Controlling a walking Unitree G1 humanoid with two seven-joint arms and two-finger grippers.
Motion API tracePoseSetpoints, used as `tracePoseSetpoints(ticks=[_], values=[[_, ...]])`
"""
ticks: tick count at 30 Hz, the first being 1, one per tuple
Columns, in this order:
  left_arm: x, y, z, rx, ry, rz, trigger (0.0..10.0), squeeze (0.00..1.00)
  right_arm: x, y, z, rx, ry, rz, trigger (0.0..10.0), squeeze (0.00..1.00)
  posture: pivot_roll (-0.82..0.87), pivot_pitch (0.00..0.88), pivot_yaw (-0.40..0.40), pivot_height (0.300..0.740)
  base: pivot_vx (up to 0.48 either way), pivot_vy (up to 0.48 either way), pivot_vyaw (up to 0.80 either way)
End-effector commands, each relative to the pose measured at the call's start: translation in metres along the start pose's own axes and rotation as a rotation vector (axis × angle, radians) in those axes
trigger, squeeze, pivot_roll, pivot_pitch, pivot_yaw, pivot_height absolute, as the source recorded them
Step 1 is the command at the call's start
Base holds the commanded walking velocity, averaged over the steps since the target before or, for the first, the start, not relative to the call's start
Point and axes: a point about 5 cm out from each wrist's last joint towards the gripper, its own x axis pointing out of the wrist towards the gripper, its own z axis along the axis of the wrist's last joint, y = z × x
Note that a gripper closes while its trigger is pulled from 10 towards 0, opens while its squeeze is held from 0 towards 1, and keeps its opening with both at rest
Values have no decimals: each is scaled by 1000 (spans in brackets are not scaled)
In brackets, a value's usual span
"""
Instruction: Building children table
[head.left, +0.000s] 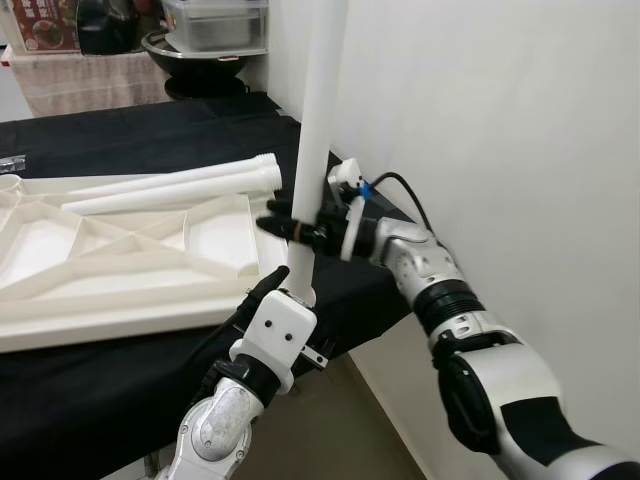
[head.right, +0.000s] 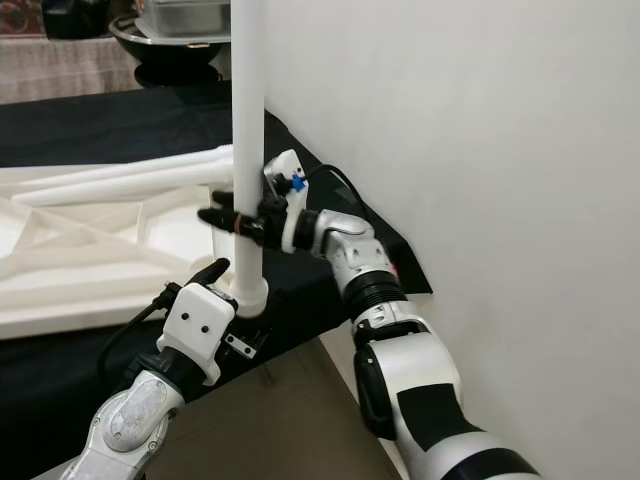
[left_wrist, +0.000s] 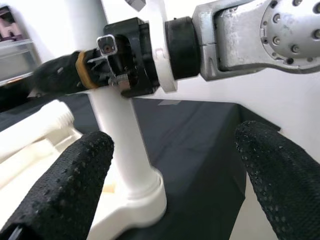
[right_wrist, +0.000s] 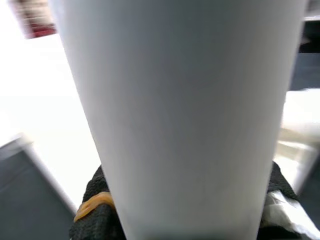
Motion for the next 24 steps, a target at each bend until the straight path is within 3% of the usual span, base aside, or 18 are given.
tracePoseSetpoints(ticks=[1,3,6,9,11,12,14,16,17,18,19,21,22,24], values=[[0,0,-2,6,13,1,10000,0,-2,-15,7,18,-28,-238,0,0,56,0,-128,740,0,0,0],[0,0,-2,6,13,1,10000,0,-2,-15,7,18,-28,-238,0,0,56,0,-128,740,0,0,0],[0,0,-2,7,12,-1,10000,0,-17,-41,10,-65,3,-656,0,0,53,0,-125,740,0,0,0],[0,0,-2,7,12,-1,10000,0,-17,-41,10,-65,3,-656,0,0,53,0,-125,740,0,0,0],[0,0,-2,9,12,0,10000,0,-31,-52,14,-60,-18,-942,0,0,55,0,-125,740,0,0,0],[0,0,-2,9,12,0,10000,0,-31,-52,14,-60,-18,-942,0,0,55,0,-125,740,0,0,0],[0,0,-2,8,11,-1,10000,0,-30,-48,20,-7,-60,-1063,0,0,54,0,-124,740,0,0,0],[0,0,-2,8,11,-2,10000,0,-28,-45,22,9,-72,-1071,0,0,54,0,-124,740,0,0,0],[0,0,-2,8,11,-3,10000,0,-20,-39,24,38,-90,-1023,8941,0,54,0,-124,740,0,0,0],[0,0,-2,8,11,-3,10000,0,-20,-39,24,38,-90,-1023,8941,0,54,0,-124,740,0,0,0],[0,0,-2,9,12,-3,10000,0,-5,-28,27,58,-109,-892,10000,0,53,0,-125,740,0,0,0],[0,0,-2,9,12,-3,10000,0,-5,-28,27,58,-109,-892,10000,0,53,0,-125,740,0,0,0],[0,0,-2,9,13,-2,10000,0,4,-18,27,51,-126,-780,10000,1000,56,0,-126,740,0,0,0],[0,0,-2,10,13,-2,10000,0,6,-16,27,56,-132,-748,10000,1000,53,0,-125,740,0,0,0]])
